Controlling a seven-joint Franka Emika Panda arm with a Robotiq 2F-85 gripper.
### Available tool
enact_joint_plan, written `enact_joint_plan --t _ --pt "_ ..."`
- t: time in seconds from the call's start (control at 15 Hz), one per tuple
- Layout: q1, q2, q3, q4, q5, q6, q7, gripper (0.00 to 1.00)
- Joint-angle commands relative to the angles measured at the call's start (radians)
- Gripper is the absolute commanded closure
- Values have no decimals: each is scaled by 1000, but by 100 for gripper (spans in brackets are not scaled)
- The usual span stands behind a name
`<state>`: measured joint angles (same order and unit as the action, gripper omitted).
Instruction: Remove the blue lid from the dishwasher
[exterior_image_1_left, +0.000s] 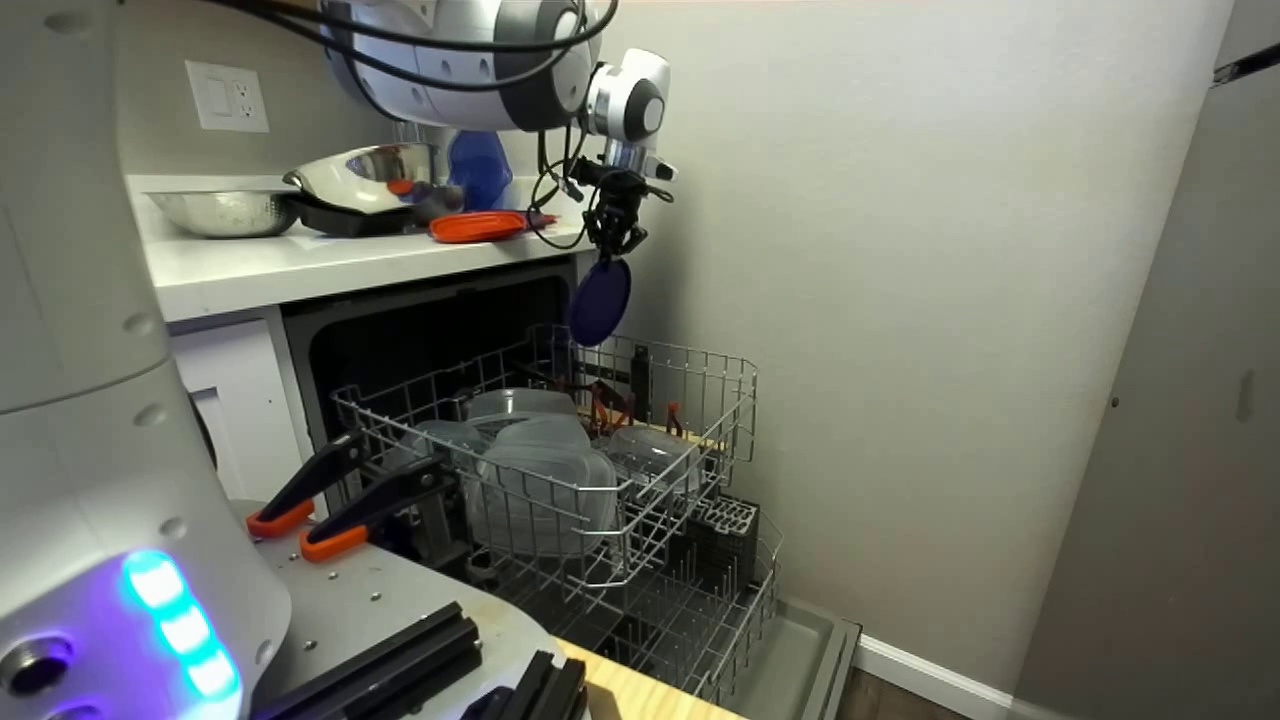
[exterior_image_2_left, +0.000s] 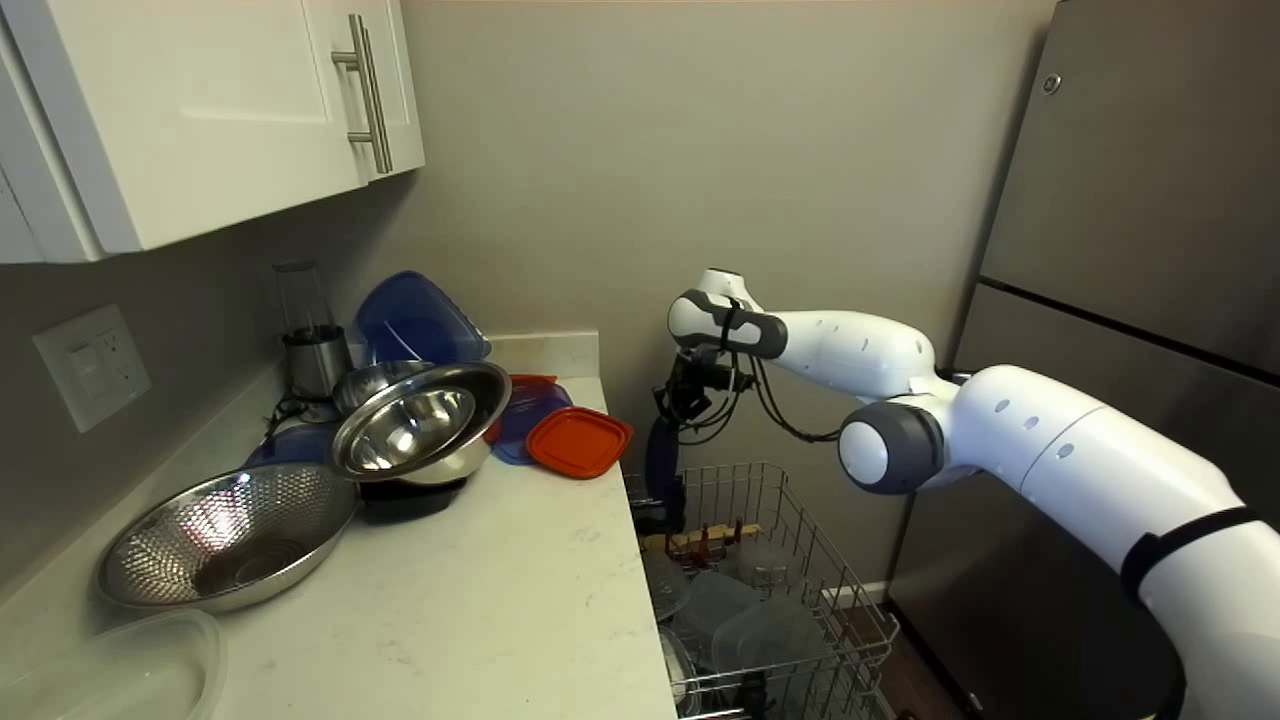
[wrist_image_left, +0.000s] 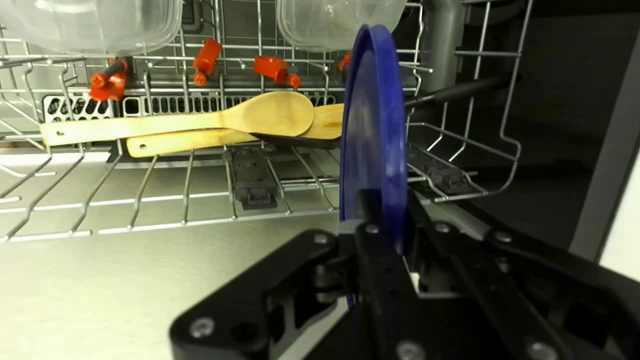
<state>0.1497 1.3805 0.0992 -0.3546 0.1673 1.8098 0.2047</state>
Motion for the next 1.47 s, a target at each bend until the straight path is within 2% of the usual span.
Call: enact_joint_plan --t 0.0,0.33,0.53,0.93,1.2,1.4 --pt "2 -73 -4 -23 -22 -80 19 97" --pt "1 -162 2 -31 -19 -262 6 97" --pt "0 -202 6 -24 -14 -312 -5 97" --pt "-26 -275 44 -20 22 -328 -51 97" --pt "-67 -305 85 -15 62 -292 -116 97" --pt "-120 -293 128 -12 118 -223 -164 97"
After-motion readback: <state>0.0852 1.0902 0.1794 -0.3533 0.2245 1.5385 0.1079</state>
